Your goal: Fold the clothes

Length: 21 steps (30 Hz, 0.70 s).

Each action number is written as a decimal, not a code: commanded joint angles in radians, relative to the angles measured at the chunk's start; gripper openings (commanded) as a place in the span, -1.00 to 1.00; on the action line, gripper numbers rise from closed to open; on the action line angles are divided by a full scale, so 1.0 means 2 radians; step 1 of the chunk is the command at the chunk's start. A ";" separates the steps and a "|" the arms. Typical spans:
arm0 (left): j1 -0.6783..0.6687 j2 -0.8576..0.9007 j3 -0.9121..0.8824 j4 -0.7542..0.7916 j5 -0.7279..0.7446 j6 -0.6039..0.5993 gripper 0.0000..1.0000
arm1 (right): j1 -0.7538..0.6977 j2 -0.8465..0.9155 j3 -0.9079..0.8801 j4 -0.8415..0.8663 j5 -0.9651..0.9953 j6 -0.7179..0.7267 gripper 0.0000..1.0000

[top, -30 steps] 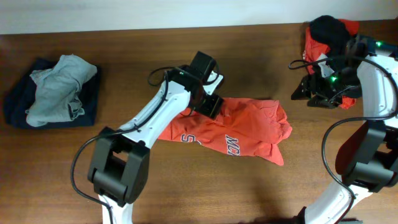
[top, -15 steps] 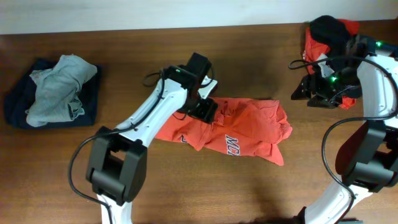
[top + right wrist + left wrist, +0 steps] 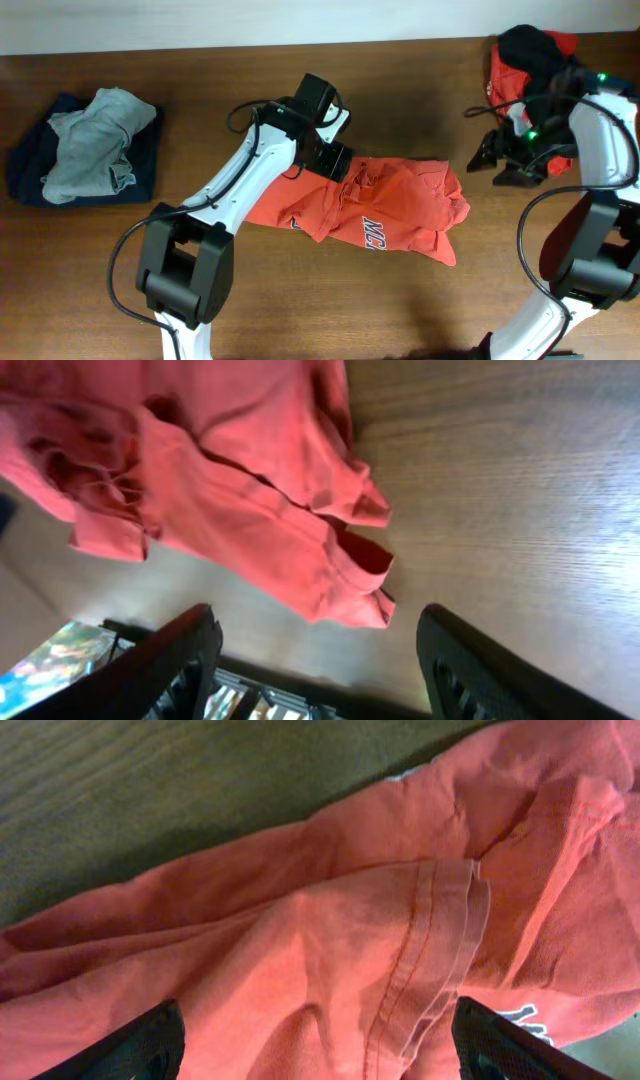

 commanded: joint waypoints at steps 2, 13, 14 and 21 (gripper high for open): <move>0.023 -0.003 0.010 0.008 0.005 -0.022 0.72 | 0.003 -0.016 -0.051 0.020 0.006 0.021 0.33; 0.103 -0.003 0.050 -0.016 0.005 -0.011 0.92 | 0.024 -0.057 -0.207 0.175 0.004 0.034 0.34; 0.110 -0.003 0.056 -0.020 0.005 -0.006 0.91 | 0.028 -0.057 -0.220 0.192 0.005 0.034 0.34; 0.150 -0.003 0.074 -0.036 0.005 -0.002 0.91 | 0.061 -0.057 -0.279 0.283 0.005 0.061 0.31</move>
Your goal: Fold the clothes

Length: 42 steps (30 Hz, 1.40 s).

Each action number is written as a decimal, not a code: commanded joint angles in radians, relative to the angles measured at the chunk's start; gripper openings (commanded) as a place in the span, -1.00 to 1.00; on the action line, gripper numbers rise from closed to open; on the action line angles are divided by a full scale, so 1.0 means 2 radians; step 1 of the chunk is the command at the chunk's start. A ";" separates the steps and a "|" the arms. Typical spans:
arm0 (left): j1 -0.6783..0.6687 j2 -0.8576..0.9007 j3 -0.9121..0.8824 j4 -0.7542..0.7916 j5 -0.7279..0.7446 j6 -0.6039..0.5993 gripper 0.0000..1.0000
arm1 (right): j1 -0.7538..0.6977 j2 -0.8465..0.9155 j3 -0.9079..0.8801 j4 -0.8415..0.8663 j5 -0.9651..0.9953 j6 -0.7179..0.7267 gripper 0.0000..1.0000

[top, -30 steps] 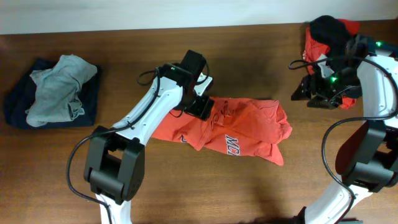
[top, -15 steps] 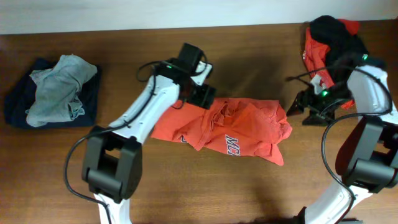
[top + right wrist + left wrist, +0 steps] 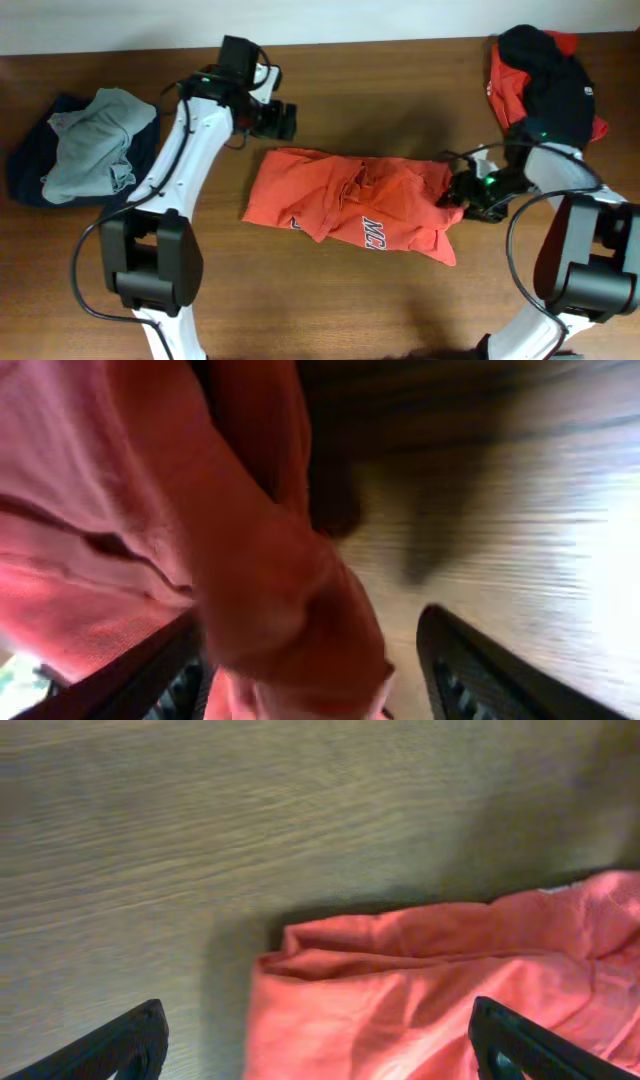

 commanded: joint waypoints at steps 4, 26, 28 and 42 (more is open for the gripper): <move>0.037 -0.003 0.011 -0.015 0.001 0.010 0.91 | 0.046 -0.012 -0.042 0.057 0.005 0.030 0.25; 0.076 -0.003 0.011 -0.061 -0.053 0.011 0.92 | -0.024 -0.024 -0.013 0.037 0.021 0.046 -0.92; 0.076 -0.003 0.011 -0.061 -0.052 0.011 0.92 | -0.044 -0.026 0.006 0.018 0.010 0.029 -0.92; 0.076 -0.003 0.011 -0.063 -0.053 0.011 0.93 | -0.004 -0.033 0.122 -0.098 -0.041 -0.001 -0.92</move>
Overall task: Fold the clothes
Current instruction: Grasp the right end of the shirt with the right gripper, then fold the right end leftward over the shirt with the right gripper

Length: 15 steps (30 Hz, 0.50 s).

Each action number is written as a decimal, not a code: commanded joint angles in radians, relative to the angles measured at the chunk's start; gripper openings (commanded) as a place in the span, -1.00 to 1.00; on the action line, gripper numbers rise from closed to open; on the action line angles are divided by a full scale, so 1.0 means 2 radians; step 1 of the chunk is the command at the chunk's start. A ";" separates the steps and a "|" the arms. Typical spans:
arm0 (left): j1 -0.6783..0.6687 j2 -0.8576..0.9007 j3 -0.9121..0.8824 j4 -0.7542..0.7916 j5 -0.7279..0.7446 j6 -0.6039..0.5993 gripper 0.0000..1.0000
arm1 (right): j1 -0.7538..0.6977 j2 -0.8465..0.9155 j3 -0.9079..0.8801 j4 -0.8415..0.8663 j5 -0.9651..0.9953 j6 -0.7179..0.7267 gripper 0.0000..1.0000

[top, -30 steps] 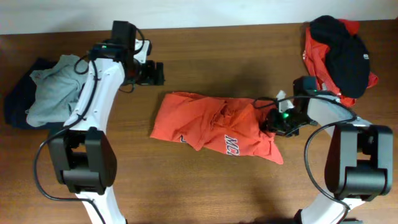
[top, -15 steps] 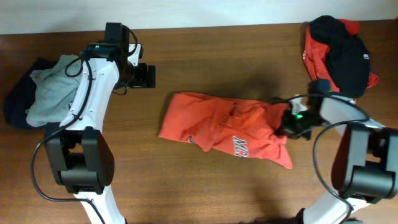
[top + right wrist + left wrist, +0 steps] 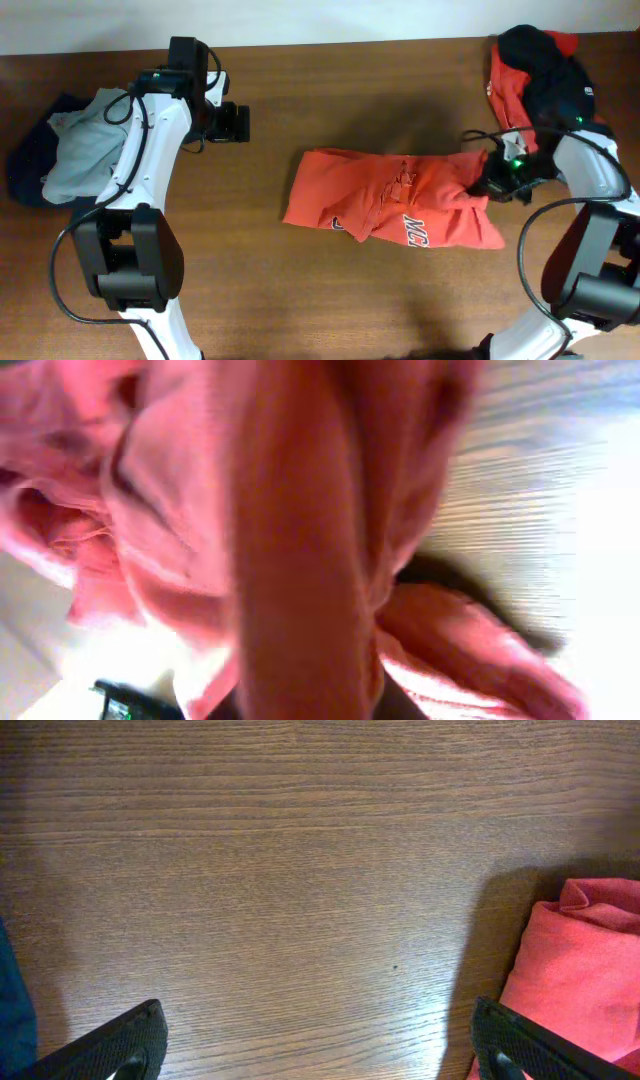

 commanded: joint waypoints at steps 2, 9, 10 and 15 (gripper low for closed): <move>0.003 -0.003 0.009 -0.001 -0.005 0.010 0.93 | 0.067 -0.023 0.041 -0.017 -0.032 -0.006 -0.92; 0.011 -0.003 0.009 0.002 -0.020 0.031 0.94 | 0.186 -0.027 0.103 -0.014 -0.033 0.042 -0.92; 0.015 -0.003 0.010 0.002 -0.022 0.031 0.94 | 0.202 -0.027 0.110 -0.009 -0.031 0.050 -0.92; 0.042 -0.006 0.011 0.002 -0.022 0.030 0.99 | 0.271 -0.026 0.118 0.046 -0.007 0.102 -0.92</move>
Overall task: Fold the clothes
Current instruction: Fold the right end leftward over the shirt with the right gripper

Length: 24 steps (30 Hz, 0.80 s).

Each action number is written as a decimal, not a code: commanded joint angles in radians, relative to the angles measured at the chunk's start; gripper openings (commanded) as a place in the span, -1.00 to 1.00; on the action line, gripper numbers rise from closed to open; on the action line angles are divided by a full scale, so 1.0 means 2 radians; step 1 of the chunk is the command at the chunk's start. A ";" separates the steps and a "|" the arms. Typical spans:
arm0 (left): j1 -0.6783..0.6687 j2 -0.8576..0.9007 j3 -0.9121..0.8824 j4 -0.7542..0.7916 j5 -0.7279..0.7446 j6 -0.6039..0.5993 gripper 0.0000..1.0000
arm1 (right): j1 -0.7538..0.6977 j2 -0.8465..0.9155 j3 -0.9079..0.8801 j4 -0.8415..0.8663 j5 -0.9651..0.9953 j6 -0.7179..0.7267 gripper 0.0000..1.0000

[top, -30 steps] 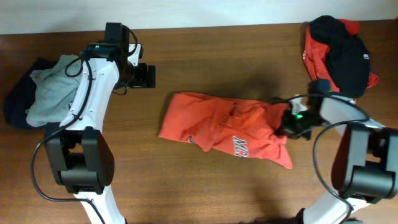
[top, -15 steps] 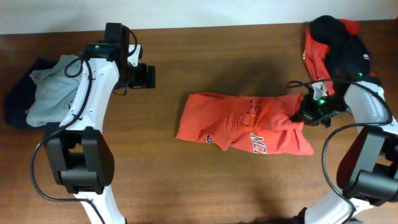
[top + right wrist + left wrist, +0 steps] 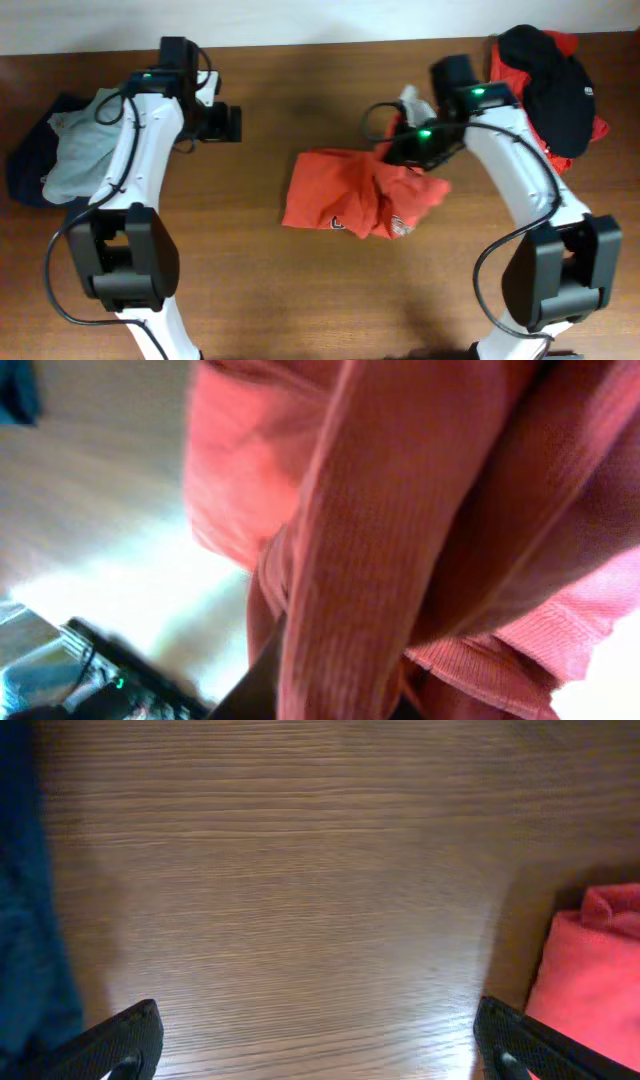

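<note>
An orange shirt point(image 3: 345, 195) with white lettering lies bunched at the table's middle. My right gripper point(image 3: 397, 150) is shut on the shirt's right part and holds it lifted over the garment's middle; in the right wrist view orange cloth point(image 3: 420, 510) fills the frame and hides the fingers. My left gripper point(image 3: 230, 122) hangs open over bare wood to the left of the shirt. In the left wrist view its black fingertips point(image 3: 135, 1035) stand wide apart, with the shirt's left edge point(image 3: 600, 980) at the right border.
A heap of grey and navy clothes point(image 3: 85, 145) lies at the far left; its navy edge point(image 3: 20, 920) shows in the left wrist view. A red and black pile point(image 3: 545, 65) sits at the back right corner. The wooden table point(image 3: 250, 280) lies below.
My right gripper, shut on the shirt's right end, has moved from the right side to above the shirt's middle, so the shirt now lies shorter. The left gripper has barely shifted.
First my left gripper was over the spread shirt and the right one stood open near the back right pile. Then the left had gone to the back left and the right reached the shirt's right edge. It then held that end, now doubled leftward.
</note>
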 commanded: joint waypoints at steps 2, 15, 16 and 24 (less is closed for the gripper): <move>0.032 -0.010 0.011 0.002 -0.010 0.009 0.98 | 0.055 -0.011 0.010 0.032 0.023 0.059 -0.92; 0.053 -0.015 0.011 0.018 0.012 0.009 0.99 | 0.161 0.025 0.010 0.146 0.046 0.092 -0.92; 0.053 -0.015 0.011 0.019 0.012 0.009 0.99 | 0.169 0.032 0.010 0.153 0.045 0.094 -0.92; 0.053 -0.015 0.011 0.029 0.010 0.009 0.98 | 0.240 0.066 0.010 0.193 0.030 0.091 -0.17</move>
